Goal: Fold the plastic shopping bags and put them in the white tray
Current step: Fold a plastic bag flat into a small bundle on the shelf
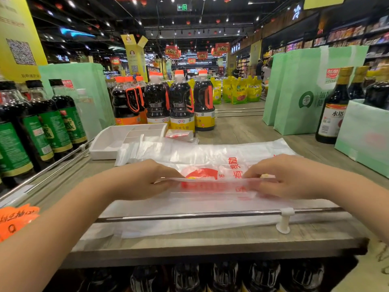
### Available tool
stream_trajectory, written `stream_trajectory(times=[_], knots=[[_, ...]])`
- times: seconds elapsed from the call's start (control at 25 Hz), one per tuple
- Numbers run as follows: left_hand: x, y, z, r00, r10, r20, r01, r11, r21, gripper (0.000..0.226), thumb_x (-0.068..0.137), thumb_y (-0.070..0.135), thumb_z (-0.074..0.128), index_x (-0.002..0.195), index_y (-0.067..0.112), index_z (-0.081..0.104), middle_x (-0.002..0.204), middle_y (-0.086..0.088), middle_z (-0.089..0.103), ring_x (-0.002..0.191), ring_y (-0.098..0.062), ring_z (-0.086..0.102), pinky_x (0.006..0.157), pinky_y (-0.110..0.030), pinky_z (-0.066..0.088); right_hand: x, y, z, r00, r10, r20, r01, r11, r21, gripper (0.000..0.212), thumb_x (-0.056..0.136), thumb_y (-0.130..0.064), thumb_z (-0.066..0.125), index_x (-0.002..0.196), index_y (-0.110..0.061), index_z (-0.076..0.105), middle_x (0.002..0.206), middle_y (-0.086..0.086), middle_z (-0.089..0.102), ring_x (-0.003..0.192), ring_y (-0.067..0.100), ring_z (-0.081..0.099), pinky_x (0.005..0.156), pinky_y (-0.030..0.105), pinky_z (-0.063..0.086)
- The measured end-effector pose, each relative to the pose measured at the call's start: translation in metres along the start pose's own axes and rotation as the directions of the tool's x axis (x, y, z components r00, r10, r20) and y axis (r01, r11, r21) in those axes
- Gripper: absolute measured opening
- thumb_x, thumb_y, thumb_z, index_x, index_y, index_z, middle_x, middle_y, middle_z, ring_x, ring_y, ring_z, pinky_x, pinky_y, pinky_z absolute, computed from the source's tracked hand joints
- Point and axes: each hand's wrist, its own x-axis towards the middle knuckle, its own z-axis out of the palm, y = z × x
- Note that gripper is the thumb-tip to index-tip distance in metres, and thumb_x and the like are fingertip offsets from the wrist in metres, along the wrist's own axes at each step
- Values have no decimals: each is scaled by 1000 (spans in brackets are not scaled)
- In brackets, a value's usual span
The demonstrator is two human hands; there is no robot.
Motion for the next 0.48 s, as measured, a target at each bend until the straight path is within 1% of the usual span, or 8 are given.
stream_trajectory(times=[0.08, 0.12, 0.2, 0.28, 0.32, 0.4, 0.44, 0.48], knots=[[-4, 0, -8, 999, -35, 32, 36, 998, -52, 28, 100, 45, 49, 126, 44, 61, 116, 29, 66, 102, 8, 60, 92, -23, 48, -3, 3, -9, 999, -7, 33, 4, 998, 64, 23, 97, -50, 52, 117, -49, 63, 107, -30, 67, 100, -4, 62, 87, 26, 50], [-6, 0, -13, 995, -61, 77, 67, 995, -75, 29, 98, 49, 49, 124, 45, 62, 114, 30, 66, 101, 10, 59, 92, -21, 48, -4, 3, -14, 998, 4, 66, -9, 997, 71, 23, 97, -52, 50, 117, -51, 61, 106, -29, 67, 99, -3, 63, 88, 28, 51], [-7, -1, -26, 980, -107, 165, 124, 988, -95, 33, 93, 59, 49, 120, 48, 64, 110, 33, 66, 99, 14, 58, 91, -17, 46, -1, 3, -24, 990, 42, 136, -47, 998, 37, 27, 94, -62, 45, 116, -55, 58, 105, -29, 67, 97, -3, 62, 89, 32, 52], [-5, -7, -37, 970, -136, 200, 162, 979, -120, 29, 92, 59, 50, 113, 48, 67, 105, 32, 68, 96, 14, 60, 91, -17, 45, 5, 4, -32, 981, 94, 172, -95, 995, 2, 37, 87, -73, 41, 114, -54, 57, 100, -28, 67, 94, -4, 61, 90, 33, 51], [-3, -11, -40, 971, -151, 185, 177, 975, -135, 26, 91, 58, 53, 109, 46, 68, 101, 30, 70, 93, 12, 62, 90, -19, 45, 10, 5, -36, 979, 126, 162, -126, 992, -9, 44, 82, -77, 40, 114, -52, 56, 96, -25, 69, 91, -4, 62, 89, 33, 51], [5, -20, -45, 971, -201, 127, 219, 963, -155, 29, 86, 60, 58, 106, 40, 68, 97, 23, 73, 90, 4, 66, 88, -23, 46, 20, 9, -41, 977, 194, 86, -189, 980, -59, 53, 78, -80, 43, 120, -49, 53, 89, -17, 70, 86, 2, 63, 85, 35, 53], [9, -25, -44, 967, -240, 91, 251, 958, -141, 35, 83, 61, 60, 108, 38, 66, 99, 19, 74, 92, -1, 67, 86, -23, 46, 26, 11, -42, 973, 227, 44, -221, 969, -110, 58, 78, -81, 45, 124, -47, 50, 91, -14, 68, 86, 7, 63, 83, 35, 53], [14, -29, -43, 957, -284, 53, 288, 954, -85, 42, 80, 63, 61, 114, 39, 62, 106, 15, 72, 94, -6, 66, 86, -24, 46, 30, 14, -41, 967, 254, 10, -249, 954, -168, 62, 77, -82, 45, 129, -47, 46, 95, -11, 66, 88, 12, 62, 81, 34, 52]])
